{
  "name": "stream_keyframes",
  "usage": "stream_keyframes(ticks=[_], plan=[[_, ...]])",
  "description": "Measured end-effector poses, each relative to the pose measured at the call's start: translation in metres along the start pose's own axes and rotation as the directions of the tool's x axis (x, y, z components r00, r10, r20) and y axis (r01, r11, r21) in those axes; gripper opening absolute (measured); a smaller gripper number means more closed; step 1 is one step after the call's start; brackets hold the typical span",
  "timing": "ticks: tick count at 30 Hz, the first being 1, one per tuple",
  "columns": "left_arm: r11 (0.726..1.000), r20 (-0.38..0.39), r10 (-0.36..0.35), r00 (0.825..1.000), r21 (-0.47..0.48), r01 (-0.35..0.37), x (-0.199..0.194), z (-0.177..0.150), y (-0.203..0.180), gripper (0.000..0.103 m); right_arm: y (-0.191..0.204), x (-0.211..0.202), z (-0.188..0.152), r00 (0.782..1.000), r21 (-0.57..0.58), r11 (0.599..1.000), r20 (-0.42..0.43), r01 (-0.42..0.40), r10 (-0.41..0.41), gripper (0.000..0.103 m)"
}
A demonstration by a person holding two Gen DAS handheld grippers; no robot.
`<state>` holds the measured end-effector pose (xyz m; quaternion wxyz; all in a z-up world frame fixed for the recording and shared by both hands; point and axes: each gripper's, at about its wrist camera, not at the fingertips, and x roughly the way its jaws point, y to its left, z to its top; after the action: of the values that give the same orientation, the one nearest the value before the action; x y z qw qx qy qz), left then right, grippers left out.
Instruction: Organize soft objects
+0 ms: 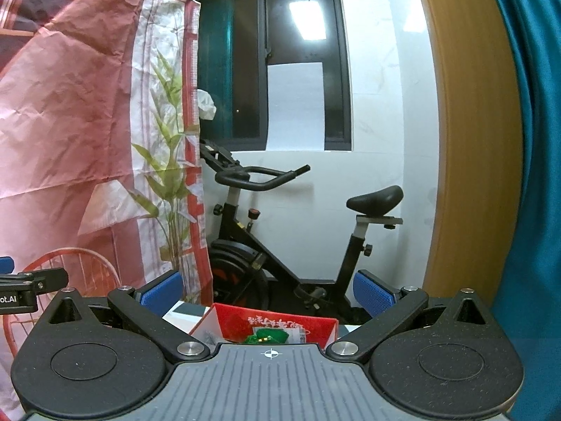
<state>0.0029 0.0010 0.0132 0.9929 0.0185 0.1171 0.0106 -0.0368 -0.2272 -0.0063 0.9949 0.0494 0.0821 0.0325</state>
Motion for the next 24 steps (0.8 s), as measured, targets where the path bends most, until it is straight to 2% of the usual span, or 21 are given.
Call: stream_keyframes(ticks=[24], plan=[[1.000,0.003,-0.001,1.000,-0.007,0.001,-0.0069,-0.0018,0.0018,0.103,-0.0019,-0.0011,-0.0027,1.000,0.012,1.000,0.003,0.016,-0.016,0.103]])
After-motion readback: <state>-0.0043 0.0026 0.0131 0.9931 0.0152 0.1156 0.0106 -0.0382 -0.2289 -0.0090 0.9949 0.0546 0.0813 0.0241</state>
